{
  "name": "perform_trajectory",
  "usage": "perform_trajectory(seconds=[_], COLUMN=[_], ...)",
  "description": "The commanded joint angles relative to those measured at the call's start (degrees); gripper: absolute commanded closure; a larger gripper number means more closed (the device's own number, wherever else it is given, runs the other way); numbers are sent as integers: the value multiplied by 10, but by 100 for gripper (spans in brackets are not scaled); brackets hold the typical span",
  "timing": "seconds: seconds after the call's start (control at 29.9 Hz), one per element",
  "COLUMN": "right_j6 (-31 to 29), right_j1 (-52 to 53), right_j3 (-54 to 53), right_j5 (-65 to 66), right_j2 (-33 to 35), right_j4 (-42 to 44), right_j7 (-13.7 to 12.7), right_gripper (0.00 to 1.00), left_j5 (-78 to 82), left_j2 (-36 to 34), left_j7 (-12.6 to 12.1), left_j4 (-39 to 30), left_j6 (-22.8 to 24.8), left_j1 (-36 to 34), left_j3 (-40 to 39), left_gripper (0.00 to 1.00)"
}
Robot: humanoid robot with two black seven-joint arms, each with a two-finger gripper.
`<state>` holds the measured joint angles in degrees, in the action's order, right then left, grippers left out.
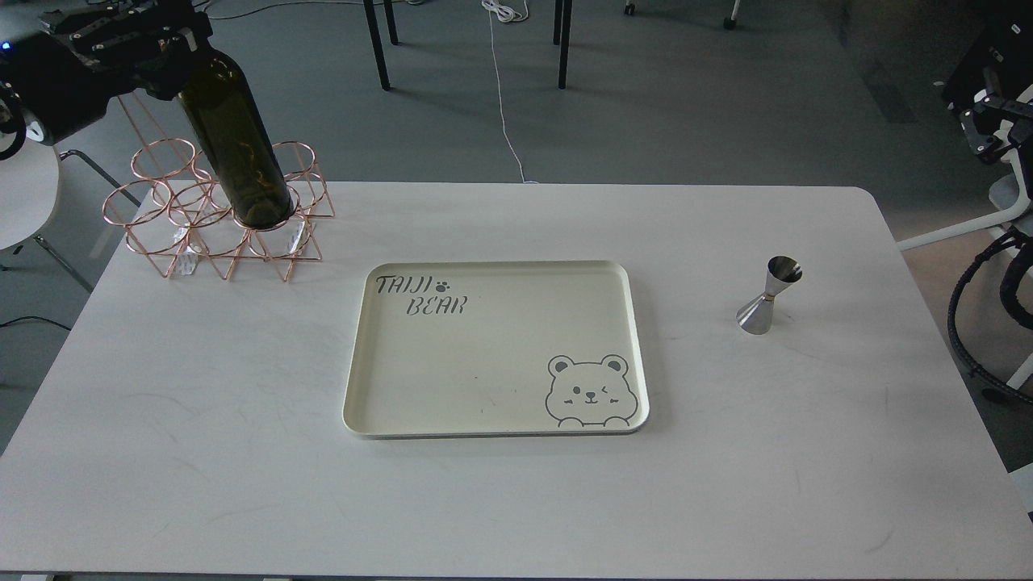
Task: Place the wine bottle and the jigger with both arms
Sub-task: 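Lower the bottle into a slot of the copper wire rack, then release the bottle and withdraw the left gripper upward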
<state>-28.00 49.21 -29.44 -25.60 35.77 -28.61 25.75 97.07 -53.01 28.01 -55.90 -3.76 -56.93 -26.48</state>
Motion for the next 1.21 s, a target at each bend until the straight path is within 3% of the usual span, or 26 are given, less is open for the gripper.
perform_trajectory(seconds=[0.0,0.67,0.74,1.0,1.07,1.17], right_j6=[0,0,0,0,0,0], right_j1=[-2,-5,-5,-6,-7,-7], right_j3=[0,2,2,2,2,2], right_j5=[0,1,1,1,3,4], right_j2=[0,0,0,0,0,0], right_j4=[4,4,4,5,5,5], right_j7=[0,0,0,0,0,0], right_gripper=[1,1,1,1,1,1], left_j5=[0,-6,-10,-11,-12,-25], left_j2=[0,40,40,51,52,52], left_j7=[0,0,0,0,0,0], left_j4=[0,44,49,71,71,70], left_j6=[-2,-2,-3,-4,-4,-8], left_j1=[1,8,9,9,10,9], left_j3=[2,20,28,35,35,34], left_gripper=[90,74,64,46,30,19])
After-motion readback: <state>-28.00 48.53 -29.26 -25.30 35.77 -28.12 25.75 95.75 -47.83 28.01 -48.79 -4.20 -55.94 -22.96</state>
